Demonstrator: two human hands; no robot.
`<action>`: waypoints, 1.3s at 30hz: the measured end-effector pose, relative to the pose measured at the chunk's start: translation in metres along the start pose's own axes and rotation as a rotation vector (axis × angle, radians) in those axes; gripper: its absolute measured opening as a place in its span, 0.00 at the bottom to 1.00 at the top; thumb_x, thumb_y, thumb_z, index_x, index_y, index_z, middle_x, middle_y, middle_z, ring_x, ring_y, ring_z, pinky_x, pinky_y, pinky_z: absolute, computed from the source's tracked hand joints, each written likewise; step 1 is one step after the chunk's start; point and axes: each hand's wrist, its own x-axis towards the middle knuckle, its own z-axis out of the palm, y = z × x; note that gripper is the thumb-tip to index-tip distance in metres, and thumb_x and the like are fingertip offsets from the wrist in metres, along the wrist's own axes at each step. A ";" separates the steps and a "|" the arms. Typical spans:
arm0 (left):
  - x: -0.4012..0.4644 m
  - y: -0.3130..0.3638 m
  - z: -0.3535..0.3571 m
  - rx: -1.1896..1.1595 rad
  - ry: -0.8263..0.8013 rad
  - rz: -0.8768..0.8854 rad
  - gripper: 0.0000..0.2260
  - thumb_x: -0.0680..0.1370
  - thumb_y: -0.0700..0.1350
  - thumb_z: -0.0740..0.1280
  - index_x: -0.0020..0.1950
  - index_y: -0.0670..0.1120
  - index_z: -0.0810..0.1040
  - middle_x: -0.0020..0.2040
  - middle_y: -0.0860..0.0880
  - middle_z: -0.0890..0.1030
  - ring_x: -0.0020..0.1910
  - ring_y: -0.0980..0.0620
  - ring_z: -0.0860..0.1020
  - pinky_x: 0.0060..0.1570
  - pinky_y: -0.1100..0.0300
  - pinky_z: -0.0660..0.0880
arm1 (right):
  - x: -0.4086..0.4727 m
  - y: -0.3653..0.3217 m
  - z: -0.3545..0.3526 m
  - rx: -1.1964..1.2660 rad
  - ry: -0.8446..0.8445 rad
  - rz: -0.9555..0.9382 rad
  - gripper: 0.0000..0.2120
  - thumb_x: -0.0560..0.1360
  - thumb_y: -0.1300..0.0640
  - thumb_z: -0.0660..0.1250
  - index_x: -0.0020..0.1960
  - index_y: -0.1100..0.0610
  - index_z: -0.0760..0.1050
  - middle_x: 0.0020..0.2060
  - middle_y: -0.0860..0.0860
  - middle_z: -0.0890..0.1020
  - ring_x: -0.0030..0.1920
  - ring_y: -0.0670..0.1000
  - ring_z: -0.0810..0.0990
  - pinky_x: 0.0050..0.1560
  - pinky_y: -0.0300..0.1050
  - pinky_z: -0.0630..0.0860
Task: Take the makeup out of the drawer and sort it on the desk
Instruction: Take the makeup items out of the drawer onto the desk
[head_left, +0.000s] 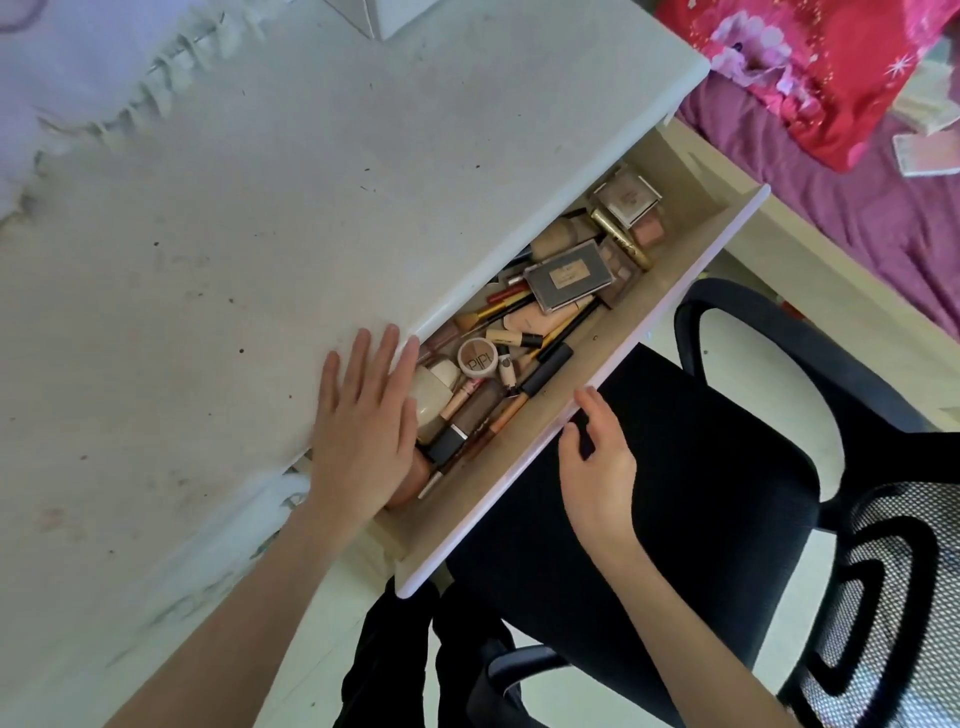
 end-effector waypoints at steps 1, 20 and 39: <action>-0.011 0.008 0.003 -0.064 -0.019 0.018 0.23 0.79 0.46 0.49 0.74 0.44 0.57 0.74 0.44 0.62 0.73 0.43 0.58 0.71 0.43 0.55 | -0.006 0.004 0.001 -0.141 0.048 -0.159 0.17 0.76 0.66 0.62 0.64 0.57 0.73 0.60 0.45 0.73 0.62 0.39 0.69 0.60 0.29 0.65; 0.015 0.013 0.072 -0.337 -0.298 -0.488 0.28 0.76 0.39 0.64 0.73 0.41 0.56 0.66 0.37 0.64 0.61 0.39 0.70 0.57 0.50 0.71 | 0.083 -0.010 0.089 -1.313 -0.753 -0.677 0.18 0.76 0.57 0.61 0.66 0.55 0.71 0.66 0.54 0.70 0.68 0.58 0.63 0.67 0.57 0.61; 0.016 0.010 -0.058 -0.772 -0.063 -0.482 0.13 0.74 0.47 0.67 0.56 0.48 0.71 0.47 0.55 0.76 0.43 0.58 0.74 0.37 0.75 0.68 | 0.082 -0.056 -0.001 -0.778 -0.801 -0.746 0.21 0.71 0.55 0.67 0.64 0.53 0.73 0.56 0.47 0.77 0.57 0.49 0.71 0.59 0.42 0.68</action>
